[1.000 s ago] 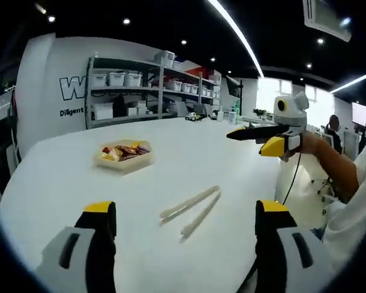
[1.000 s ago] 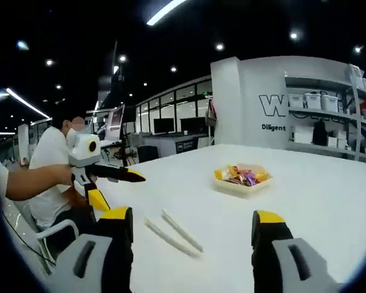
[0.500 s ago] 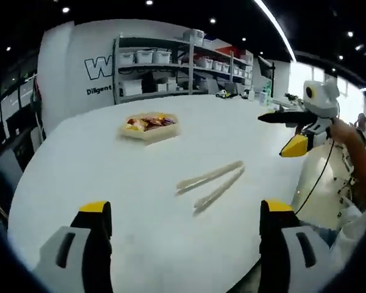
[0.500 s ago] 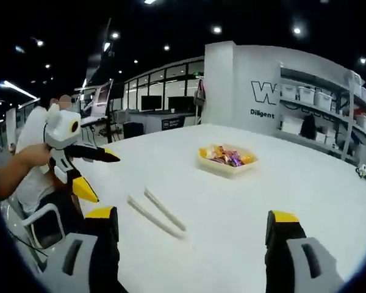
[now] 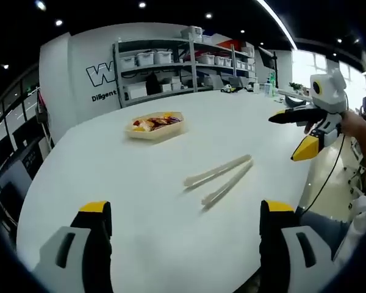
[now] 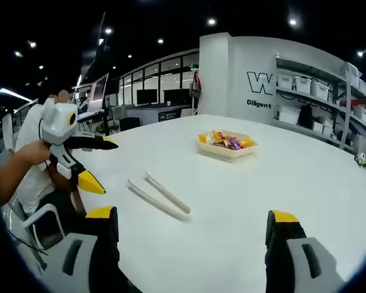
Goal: Place the target food into the container with the food tongs after gripping and lifting it, then release it inside without dropping or visibly crushing the food.
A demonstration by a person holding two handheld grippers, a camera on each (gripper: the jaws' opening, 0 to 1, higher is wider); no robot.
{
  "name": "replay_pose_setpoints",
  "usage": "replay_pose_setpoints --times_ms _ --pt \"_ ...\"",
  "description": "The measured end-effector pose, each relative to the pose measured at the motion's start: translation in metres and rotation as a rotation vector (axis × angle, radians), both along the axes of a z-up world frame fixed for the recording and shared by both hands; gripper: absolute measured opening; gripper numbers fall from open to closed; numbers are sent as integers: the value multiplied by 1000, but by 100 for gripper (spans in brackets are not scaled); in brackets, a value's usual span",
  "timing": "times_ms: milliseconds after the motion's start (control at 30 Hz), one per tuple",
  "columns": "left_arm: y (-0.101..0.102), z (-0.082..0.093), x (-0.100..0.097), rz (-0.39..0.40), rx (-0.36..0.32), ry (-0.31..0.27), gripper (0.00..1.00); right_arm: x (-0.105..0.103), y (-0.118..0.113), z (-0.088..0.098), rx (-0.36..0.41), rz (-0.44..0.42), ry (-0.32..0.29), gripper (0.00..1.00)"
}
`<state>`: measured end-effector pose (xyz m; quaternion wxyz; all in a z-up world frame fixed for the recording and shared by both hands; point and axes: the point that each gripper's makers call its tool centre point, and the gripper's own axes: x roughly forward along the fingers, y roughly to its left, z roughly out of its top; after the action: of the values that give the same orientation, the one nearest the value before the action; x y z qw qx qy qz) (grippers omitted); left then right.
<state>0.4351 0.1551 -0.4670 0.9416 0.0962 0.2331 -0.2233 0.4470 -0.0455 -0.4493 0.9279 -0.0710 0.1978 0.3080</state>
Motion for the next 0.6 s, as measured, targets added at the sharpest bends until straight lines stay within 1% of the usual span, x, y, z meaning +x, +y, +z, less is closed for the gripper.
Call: replay_pose_setpoints --times_ms 67,167,200,267,300,367,433,467,500,567,600 --pt "-2 -1 -1 -6 1 -4 99 -1 -1 -3 -7 -2 2 100" --pt "-2 -2 -3 -3 -2 7 99 -3 -1 -5 -10 2 2 100" --pt "-3 -3 -7 1 6 19 99 -4 -1 -5 -6 2 6 100" --pt "-8 -2 -11 -14 11 20 99 -5 1 -4 15 8 6 100" --pt "-10 -2 -11 -21 19 12 99 -5 0 -6 12 7 13 100" --pt "-8 -2 -10 -34 64 -6 99 -2 -3 -13 -9 -13 36 100" --pt "-7 -2 -9 -35 52 -9 99 0 -4 -16 -17 -24 38 100" --pt "-7 -3 -10 -32 27 3 99 0 -6 -16 -24 -28 37 100" --pt "-6 -4 -10 -26 13 14 99 1 -8 -15 -29 -31 24 100" --pt "-4 -5 -10 -22 17 16 99 1 -11 -14 -33 -40 7 100" --pt "-3 -5 -10 -19 32 8 99 1 -12 -14 -31 -45 7 100"
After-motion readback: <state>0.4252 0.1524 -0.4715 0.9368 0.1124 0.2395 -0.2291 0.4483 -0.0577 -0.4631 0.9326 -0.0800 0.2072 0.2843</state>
